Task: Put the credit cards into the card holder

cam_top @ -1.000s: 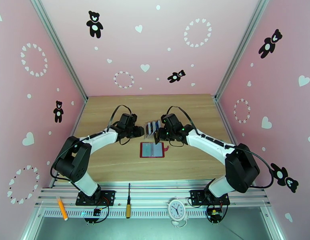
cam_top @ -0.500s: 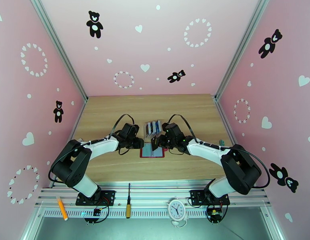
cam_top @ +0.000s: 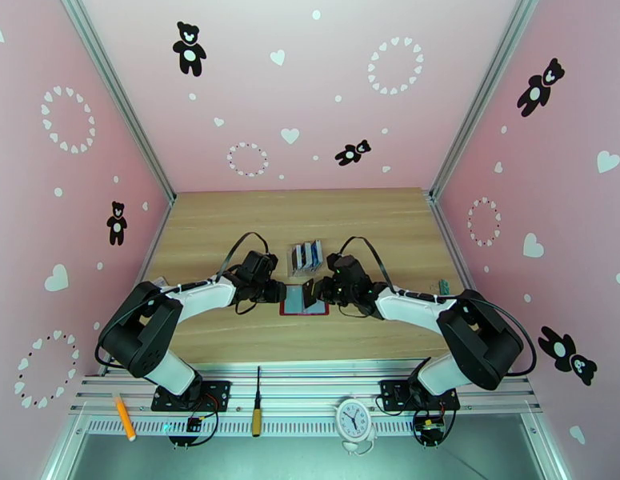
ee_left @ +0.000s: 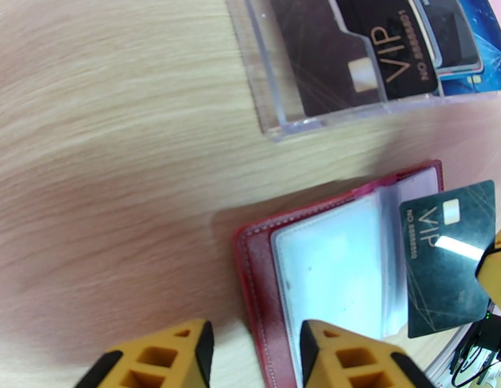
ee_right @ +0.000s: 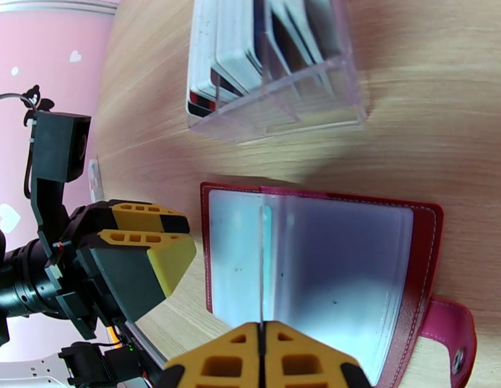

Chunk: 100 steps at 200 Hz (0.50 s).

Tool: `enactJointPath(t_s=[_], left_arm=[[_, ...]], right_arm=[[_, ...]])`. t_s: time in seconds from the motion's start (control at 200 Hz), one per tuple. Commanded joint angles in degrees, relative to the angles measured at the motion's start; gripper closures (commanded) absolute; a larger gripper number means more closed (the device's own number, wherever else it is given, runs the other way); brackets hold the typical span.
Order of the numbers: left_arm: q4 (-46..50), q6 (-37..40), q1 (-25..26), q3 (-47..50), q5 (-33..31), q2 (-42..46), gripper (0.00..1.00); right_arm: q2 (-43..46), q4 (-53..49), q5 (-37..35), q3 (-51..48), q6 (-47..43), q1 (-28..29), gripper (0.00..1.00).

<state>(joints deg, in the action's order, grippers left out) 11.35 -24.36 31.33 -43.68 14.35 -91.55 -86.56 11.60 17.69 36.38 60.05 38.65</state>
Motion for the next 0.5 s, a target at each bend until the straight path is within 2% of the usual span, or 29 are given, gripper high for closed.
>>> enactJointPath(t_s=[0.0, 0.15, 0.335, 0.496], left_arm=[[-0.19, 0.95, 0.45, -0.66, 0.52, -0.69, 0.57], [-0.13, 0.95, 0.5, -0.79, 0.33, -0.82, 0.57], [-0.03, 0.85, 0.41, -0.88, 0.35, -1.09, 0.63], [0.16, 0.89, 0.48, -0.87, 0.1, -1.2, 0.64]], right_arm=[[1.47, 4.49, -0.23, -1.99, 2.27, 0.45, 0.91], [0.41, 5.42, 0.06, -2.1, 2.61, 0.82, 0.91], [-0.91, 6.91, 0.68, -2.33, 3.0, 0.97, 0.91], [-1.56, 7.72, 0.74, -2.82, 3.38, 0.98, 0.9]])
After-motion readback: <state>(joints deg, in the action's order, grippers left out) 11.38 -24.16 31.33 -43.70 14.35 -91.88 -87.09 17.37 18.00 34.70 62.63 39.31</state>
